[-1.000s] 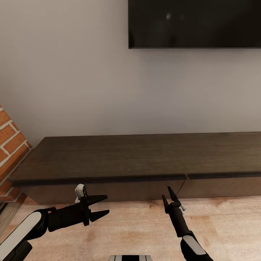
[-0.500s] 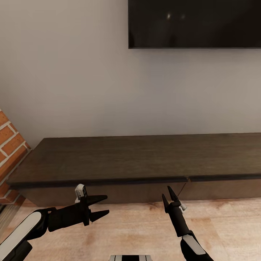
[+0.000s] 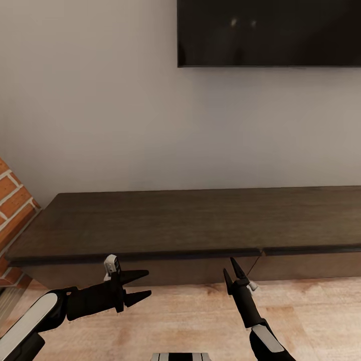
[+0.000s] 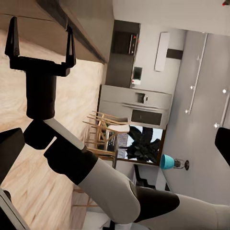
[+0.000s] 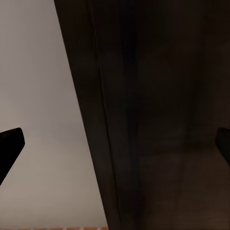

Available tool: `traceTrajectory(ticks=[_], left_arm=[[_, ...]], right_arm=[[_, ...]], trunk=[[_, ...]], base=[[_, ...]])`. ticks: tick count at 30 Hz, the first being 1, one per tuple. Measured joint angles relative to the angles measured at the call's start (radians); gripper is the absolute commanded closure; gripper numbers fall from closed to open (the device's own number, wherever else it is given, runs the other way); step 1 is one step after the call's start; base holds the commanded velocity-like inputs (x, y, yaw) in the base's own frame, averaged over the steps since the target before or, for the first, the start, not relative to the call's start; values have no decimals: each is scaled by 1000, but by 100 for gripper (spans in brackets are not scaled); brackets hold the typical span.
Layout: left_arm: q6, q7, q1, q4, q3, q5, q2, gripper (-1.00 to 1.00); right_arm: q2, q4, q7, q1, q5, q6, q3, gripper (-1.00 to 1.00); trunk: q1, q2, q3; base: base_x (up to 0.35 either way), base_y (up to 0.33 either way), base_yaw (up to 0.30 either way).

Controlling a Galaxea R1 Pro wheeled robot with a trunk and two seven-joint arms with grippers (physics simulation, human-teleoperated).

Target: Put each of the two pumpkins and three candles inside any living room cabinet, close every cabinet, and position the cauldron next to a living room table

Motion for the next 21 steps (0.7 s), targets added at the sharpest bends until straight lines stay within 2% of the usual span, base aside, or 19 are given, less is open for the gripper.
traceTrajectory(ticks=[21], left_arm=[[0, 0, 0, -1, 0, 0, 0, -100]], right_arm=[[0, 0, 9, 0, 0, 1, 0, -100]], trunk=[[0, 0, 0]], base=[[47, 0, 0]])
